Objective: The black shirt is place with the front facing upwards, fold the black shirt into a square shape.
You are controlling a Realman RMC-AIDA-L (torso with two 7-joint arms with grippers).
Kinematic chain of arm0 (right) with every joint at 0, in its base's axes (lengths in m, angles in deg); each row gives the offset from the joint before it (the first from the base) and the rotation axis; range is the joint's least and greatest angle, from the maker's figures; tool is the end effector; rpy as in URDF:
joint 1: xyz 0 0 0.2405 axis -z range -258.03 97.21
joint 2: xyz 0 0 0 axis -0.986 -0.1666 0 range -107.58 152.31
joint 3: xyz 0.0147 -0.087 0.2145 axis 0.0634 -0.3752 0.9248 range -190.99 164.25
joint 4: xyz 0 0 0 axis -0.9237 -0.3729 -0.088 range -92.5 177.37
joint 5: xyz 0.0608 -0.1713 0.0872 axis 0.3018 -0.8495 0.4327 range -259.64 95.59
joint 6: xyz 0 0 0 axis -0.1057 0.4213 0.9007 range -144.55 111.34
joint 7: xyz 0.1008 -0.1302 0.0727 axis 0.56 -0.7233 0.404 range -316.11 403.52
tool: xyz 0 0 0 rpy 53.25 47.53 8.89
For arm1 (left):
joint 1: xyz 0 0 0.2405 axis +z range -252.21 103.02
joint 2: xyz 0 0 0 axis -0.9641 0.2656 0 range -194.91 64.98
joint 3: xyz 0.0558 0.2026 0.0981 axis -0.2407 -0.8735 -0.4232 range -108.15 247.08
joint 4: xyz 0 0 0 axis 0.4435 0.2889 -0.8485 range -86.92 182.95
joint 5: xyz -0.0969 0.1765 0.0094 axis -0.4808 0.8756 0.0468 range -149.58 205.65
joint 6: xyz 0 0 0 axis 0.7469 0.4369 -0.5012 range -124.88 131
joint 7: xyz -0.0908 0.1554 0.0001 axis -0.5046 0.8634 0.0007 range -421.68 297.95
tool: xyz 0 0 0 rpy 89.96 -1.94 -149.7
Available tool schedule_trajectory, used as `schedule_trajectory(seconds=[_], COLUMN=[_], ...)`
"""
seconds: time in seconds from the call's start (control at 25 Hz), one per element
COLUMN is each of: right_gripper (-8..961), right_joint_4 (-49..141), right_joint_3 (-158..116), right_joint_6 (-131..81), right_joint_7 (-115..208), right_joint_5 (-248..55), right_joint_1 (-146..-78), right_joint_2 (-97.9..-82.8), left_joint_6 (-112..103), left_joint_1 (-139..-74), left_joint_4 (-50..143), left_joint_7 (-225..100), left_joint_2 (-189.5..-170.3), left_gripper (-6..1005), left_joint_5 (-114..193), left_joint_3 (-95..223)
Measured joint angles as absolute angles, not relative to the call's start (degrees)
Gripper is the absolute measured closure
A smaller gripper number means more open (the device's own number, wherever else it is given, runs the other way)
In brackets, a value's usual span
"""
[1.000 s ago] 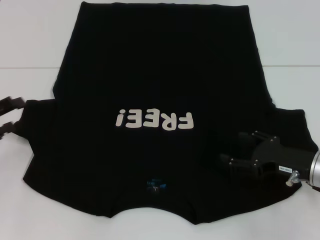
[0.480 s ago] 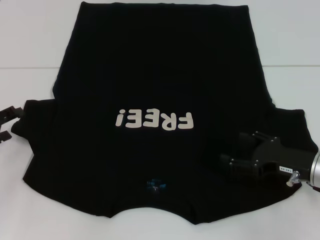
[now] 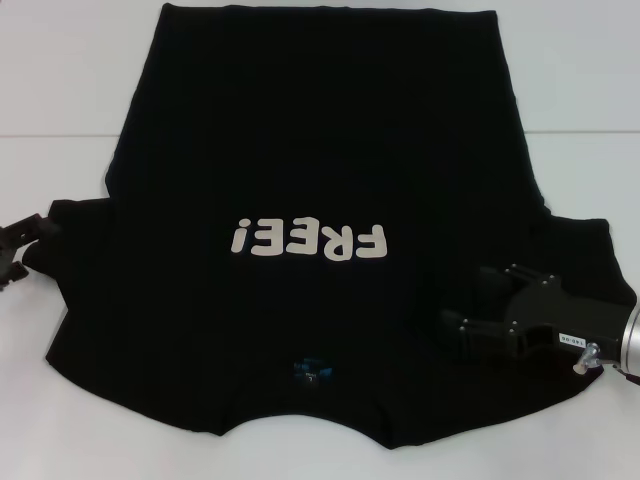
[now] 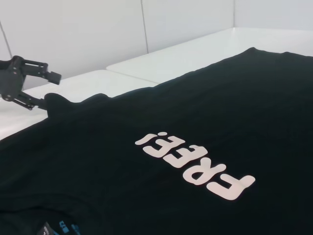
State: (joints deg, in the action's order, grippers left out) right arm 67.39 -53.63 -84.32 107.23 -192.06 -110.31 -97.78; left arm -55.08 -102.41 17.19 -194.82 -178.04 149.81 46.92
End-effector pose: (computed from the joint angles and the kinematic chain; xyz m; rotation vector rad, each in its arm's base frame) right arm 0.2725 0.3407 -0.0574 -2.5137 0.6218 0.4908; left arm -0.3680 0.3657 0.0583 -1.4674 -1.8462 -0.7632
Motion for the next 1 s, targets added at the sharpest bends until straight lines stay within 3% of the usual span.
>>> schedule_trajectory(seconds=[0.36,0.8,1.0], right_gripper=[7,8,8], right_joint_4=[67.40,67.40,67.40], right_joint_3=[-53.66,-53.44,-53.44], right_joint_6=[-84.73,-85.08,-85.08], right_joint_7=[107.28,107.33,107.34], right_joint_5=[-192.06,-192.06,-192.06], right_joint_1=[-110.46,-110.21,-110.25], right_joint_2=[-97.78,-97.78,-97.78], left_joint_6=[-51.65,-48.36,-48.30], left_joint_1=[-103.96,-104.30,-104.30], left_joint_4=[17.34,17.03,17.04], left_joint_7=[-193.07,-193.05,-192.02], left_joint_2=[-178.70,-179.42,-179.41], left_gripper=[59,463,738], left_joint_5=[150.23,150.89,150.91], left_joint_3=[43.80,41.71,41.64])
